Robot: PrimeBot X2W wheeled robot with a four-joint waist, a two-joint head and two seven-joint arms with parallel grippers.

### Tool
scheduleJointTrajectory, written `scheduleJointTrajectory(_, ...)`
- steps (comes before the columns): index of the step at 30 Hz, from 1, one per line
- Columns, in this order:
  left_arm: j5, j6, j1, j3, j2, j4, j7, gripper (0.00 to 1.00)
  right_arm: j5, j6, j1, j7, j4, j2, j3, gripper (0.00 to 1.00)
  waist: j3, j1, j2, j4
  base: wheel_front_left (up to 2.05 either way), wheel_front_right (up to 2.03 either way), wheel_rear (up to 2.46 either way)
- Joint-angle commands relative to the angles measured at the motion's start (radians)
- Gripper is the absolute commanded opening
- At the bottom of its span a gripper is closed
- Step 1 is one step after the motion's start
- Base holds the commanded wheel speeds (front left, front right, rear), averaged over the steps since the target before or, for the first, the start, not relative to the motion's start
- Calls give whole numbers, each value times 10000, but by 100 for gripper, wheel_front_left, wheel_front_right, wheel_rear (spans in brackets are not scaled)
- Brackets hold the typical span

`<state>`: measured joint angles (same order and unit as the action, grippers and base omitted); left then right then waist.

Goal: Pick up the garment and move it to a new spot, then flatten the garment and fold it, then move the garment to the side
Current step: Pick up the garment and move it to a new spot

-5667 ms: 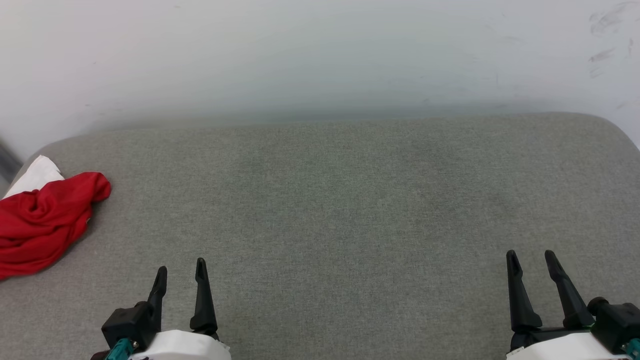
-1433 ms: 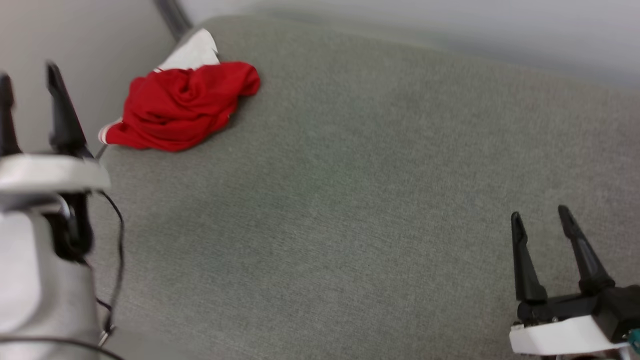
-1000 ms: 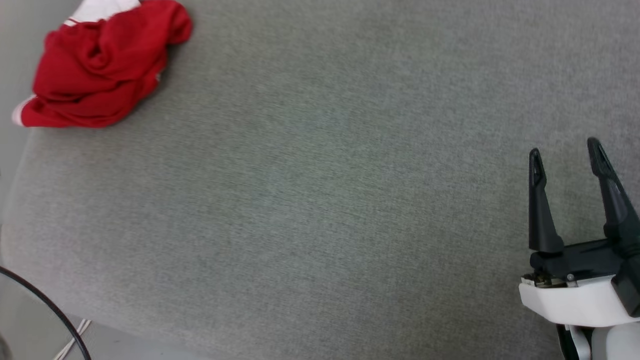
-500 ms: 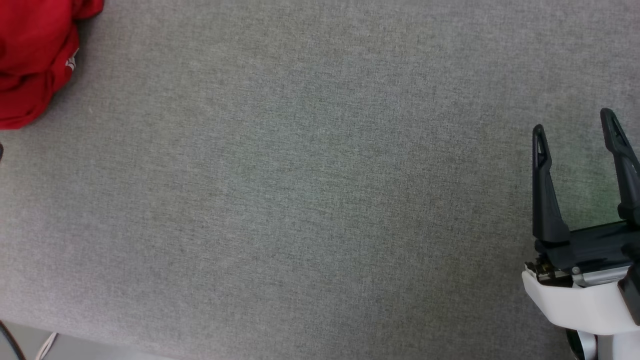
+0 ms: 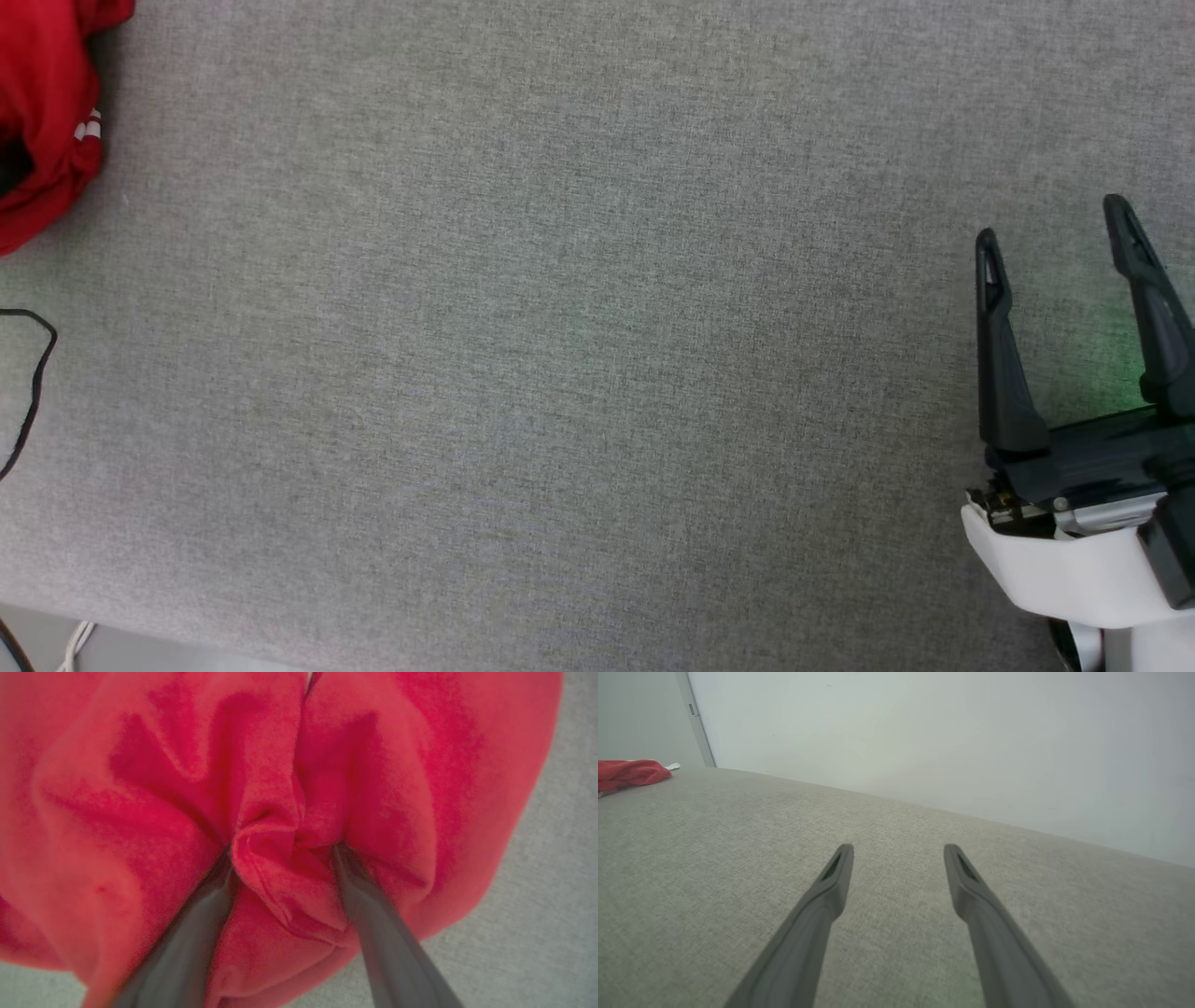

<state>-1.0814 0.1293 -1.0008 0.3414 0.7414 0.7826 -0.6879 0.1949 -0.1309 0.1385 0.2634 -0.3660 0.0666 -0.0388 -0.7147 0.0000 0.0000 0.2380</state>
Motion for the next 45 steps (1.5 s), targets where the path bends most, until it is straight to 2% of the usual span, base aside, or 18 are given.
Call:
scheduleJointTrajectory(1,59,-3,409,420,-531,261,-158,92,6,3,132,21,34,35,-30,100,11,0,0,-9,0,0,0)
scheduleJointTrajectory(2,58,-3,399,511,-568,299,-61,30,-14,3,150,21,66,31,-70,100,38,0,0,-22,0,0,0)
scheduleJointTrajectory(3,-7,-3,369,557,-590,330,0,0,-30,3,166,21,95,27,-113,100,72,0,0,-41,0,0,0)
scheduleJointTrajectory(6,-80,-3,177,644,-409,327,272,0,-92,3,157,21,214,2,-150,100,257,0,0,-62,0,0,0)
scheduleJointTrajectory(13,-2,-3,-246,992,508,-200,981,0,-285,3,-55,21,561,-93,-294,100,1087,0,0,-30,0,0,0)
scheduleJointTrajectory(15,45,-3,-280,1104,603,-310,1067,0,-306,3,-75,21,631,-103,-304,100,1263,0,0,-26,0,0,0)
scheduleJointTrajectory(20,293,-1,-569,1657,1130,-1168,1364,0,-514,3,-164,19,924,-151,-399,100,2032,0,0,-51,0,0,0)
scheduleJointTrajectory(29,927,-3,-1556,2656,1698,-3148,1289,0,-1084,3,-362,21,1333,-172,-462,100,3029,0,0,-297,0,0,0)
scheduleJointTrajectory(36,1335,-2,-2369,3175,1687,-4961,1057,0,-1546,3,-478,21,1538,-175,-424,100,3637,0,0,-858,0,0,0)
scheduleJointTrajectory(45,1703,-2,-3017,3871,1016,-6813,609,0,-2043,3,-568,19,1639,-175,-395,100,3996,0,0,-1967,0,0,0)
